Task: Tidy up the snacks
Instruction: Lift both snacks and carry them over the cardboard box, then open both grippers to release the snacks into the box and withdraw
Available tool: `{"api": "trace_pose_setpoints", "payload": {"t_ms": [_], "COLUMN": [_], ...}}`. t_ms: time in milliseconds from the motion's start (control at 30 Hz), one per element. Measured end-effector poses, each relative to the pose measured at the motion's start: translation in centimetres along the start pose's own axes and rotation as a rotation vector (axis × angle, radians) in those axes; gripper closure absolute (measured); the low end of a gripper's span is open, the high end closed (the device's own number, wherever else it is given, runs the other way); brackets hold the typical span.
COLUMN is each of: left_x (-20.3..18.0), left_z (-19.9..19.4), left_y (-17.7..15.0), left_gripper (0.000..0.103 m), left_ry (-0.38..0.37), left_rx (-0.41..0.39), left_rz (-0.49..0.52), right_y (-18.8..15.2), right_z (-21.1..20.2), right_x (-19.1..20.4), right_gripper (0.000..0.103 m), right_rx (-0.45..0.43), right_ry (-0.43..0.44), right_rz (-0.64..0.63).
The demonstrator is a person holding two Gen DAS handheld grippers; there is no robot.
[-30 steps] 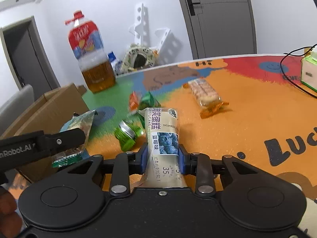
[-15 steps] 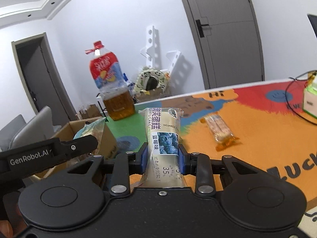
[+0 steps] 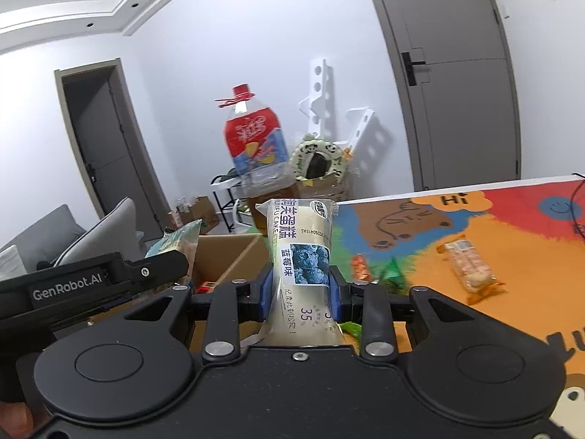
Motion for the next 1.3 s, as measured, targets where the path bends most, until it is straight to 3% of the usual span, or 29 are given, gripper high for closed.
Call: {"api": "trace_pose_setpoints", "payload": {"t_ms": [567, 933, 1300], "left_x": [7.6, 8.5, 7.9], "left_z": [1.4, -0.6, -1.1], "left_y": [1.0, 2.1, 1.9], "left_gripper": [0.057, 0.047, 0.028], "left_ry": [0.099, 0.114, 0.124], "left_rx": [0.057, 0.005, -0.003], "left_rz": [-0.082, -0.101, -0.107], "right_y": [0.4, 1.0, 0.5], "right_z": [3.4, 4.8, 3.4], "right_x": [6.2, 8.9, 6.8], "right_gripper": [0.072, 0.072, 0.049], "right_rx": [0.038, 0.04, 0.048], "right_ry": [0.043, 0.089, 0.053], "right_rz": [-0.067, -0.081, -0.049]}}
Point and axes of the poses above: each gripper's, at about its wrist camera, not at the fingertips, and z roughly the way its jaws point, x to its left, y to its top, the point moved 2 cm from there along z, roughly the way its jaws point, and after that the axes turned 6 degrees about -z, right-handed, at the moved point
